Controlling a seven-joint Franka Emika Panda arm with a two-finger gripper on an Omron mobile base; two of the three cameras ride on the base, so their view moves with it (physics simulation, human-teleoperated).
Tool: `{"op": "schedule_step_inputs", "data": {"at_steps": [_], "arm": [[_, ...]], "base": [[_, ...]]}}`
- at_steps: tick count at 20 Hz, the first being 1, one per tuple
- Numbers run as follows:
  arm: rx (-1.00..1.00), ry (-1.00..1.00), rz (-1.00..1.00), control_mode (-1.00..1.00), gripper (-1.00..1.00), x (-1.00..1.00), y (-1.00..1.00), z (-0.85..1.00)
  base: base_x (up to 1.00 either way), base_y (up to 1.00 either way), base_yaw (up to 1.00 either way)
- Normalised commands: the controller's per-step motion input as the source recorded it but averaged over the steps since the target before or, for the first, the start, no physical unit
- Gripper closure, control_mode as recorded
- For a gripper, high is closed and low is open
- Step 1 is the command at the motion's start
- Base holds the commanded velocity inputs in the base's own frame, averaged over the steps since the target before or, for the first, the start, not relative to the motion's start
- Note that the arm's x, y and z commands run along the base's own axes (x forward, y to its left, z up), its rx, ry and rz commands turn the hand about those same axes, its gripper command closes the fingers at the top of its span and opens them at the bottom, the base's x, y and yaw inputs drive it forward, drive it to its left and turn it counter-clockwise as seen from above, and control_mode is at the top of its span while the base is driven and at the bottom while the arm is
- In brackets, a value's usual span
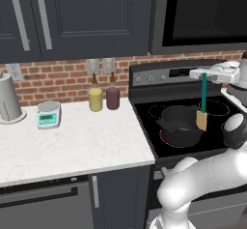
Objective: Put the avocado and potato in the pot. Retrieve the spatula and lightly stir the vegetables in the pot.
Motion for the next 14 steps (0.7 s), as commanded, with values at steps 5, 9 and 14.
{"op": "schedule_step_inputs", "data": {"at_steps": [5, 9, 14], "arm": [[-0.01, -0.02, 0.19, -1.0, 1.0, 0.25, -0.01, -0.31], [0.0, -0.09, 0.23, -1.0, 1.0, 0.37, 0.0, -0.17], [0.0, -0.13, 0.23, -1.0, 1.0, 0.3, 0.0, -0.02]], "base": [[0.0, 0.0, 0.0], [0.0, 0.0, 0.0], [0.0, 0.0, 0.0]]}}
